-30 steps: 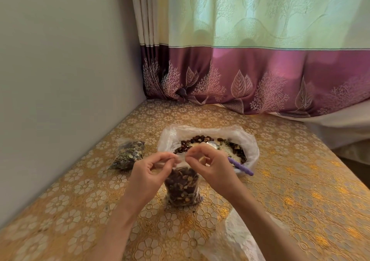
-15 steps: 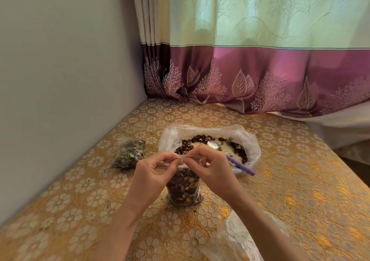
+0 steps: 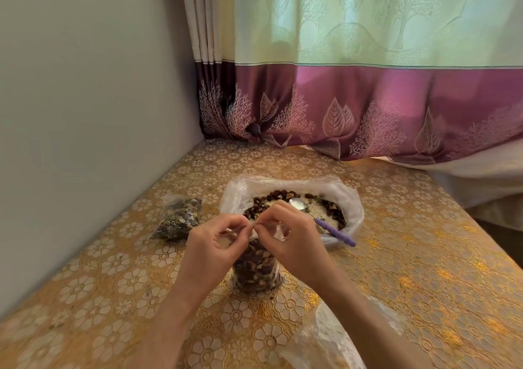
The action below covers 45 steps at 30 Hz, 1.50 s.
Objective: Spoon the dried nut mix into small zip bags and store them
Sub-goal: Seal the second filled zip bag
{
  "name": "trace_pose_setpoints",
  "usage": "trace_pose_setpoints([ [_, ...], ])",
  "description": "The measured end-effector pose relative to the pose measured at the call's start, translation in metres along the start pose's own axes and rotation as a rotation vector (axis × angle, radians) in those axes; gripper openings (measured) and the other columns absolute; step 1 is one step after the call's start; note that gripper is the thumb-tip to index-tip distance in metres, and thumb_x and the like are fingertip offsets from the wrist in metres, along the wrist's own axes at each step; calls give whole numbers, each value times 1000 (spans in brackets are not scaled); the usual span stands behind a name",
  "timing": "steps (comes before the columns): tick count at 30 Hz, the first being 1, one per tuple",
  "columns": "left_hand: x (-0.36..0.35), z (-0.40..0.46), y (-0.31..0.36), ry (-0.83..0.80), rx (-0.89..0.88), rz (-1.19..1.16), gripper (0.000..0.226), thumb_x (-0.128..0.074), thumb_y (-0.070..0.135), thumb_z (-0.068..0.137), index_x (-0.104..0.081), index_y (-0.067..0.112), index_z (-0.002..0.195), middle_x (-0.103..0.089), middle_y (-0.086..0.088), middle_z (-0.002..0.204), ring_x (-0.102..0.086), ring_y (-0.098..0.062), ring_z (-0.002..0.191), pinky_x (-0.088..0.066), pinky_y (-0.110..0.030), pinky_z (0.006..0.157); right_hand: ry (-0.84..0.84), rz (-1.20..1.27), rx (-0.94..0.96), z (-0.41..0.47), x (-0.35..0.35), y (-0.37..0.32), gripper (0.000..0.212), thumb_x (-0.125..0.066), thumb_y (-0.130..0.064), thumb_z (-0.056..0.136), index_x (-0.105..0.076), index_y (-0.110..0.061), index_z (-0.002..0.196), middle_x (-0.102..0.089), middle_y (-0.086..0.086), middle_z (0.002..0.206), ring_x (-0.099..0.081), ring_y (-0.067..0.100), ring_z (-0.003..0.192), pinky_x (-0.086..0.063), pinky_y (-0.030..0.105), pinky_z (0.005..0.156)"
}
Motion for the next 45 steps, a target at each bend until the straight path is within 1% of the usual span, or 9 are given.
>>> trace_pose_setpoints([
  [9, 4, 3, -5, -12, 42, 43, 27, -71, 8, 77, -64, 33, 82, -68, 11, 78, -64, 1, 78, -49, -7, 67, -5, 115, -114, 1, 9, 9, 9, -68, -1, 81, -67, -10, 78, -57, -9, 73, -52, -5, 72, -39, 7, 63],
  [16, 18, 4, -20, 10, 225, -112, 4, -71, 19, 74, -71, 18, 78, -72, 8, 78, -61, -2, 55, -44, -8, 49, -43, 131, -233, 3, 26, 28, 8, -70, -9, 82, -68, -16, 79, -63, -2, 76, -52, 0, 68, -40, 14, 63],
  [22, 25, 5, -28, 72, 302, -237, 17, -69, 31, 66, -69, 15, 73, -68, -2, 68, -48, -4, 46, -38, -10, 42, -49, 62, -230, 4, 32, 32, 12, -70, -11, 82, -65, -21, 77, -63, -4, 77, -54, -1, 67, -42, 10, 63],
  [25, 34, 2, -40, 170, 356, -342, 28, -66, 42, 69, -67, 18, 84, -71, -1, 77, -60, -8, 58, -50, -16, 52, 23, 86, -322, 0, 44, 43, 17, -70, -10, 80, -61, -23, 72, -61, -4, 73, -54, -2, 62, -45, 12, 60],
  [29, 6, -1, -48, -171, 460, -272, 62, -68, 66, 59, -57, 30, 109, -69, 5, 103, -66, -8, 90, -54, -22, 78, 89, 148, -372, -5, 53, 47, 13, -73, -16, 76, -63, -21, 70, -62, -4, 66, -54, -1, 55, -46, 14, 56],
  [33, -37, -10, -47, -458, 506, -188, 88, -72, 62, 55, -33, 43, 131, -53, 22, 117, -59, 1, 102, -50, -26, 89, 60, 171, -357, -3, 44, 42, 12, -70, -15, 79, -65, -24, 74, -65, -3, 66, -60, 4, 56, -52, 18, 61],
  [36, -47, -14, -50, -449, 520, -141, 84, -72, 57, 57, -28, 50, 128, -50, 25, 109, -54, 9, 95, -45, -18, 81, 12, 234, -399, -1, 46, 44, 20, -66, -6, 84, -66, -24, 77, -67, -4, 67, -61, 1, 58, -51, 15, 61],
  [40, -47, -16, -53, -421, 527, -101, 66, -74, 55, 59, -44, 40, 116, -57, 21, 106, -55, 8, 94, -44, -6, 68, 77, 64, -402, -3, 50, 51, 16, -65, -4, 84, -69, -19, 81, -66, -6, 69, -61, 2, 55, -54, 19, 59],
  [45, -46, -16, -55, -355, 563, -304, 49, -77, 33, 70, -52, 33, 112, -66, 5, 109, -63, 2, 95, -52, -16, 76, 185, 22, -409, -6, 53, 54, 9, -67, -8, 83, -65, -14, 78, -65, -3, 65, -62, 5, 50, -52, 16, 54],
])
Point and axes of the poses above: each hand's wrist, its own z-axis towards the middle knuckle, its own x-axis out of the back of the hand, y = z × x, the point moved 4 cm from there along z, towards the middle knuckle
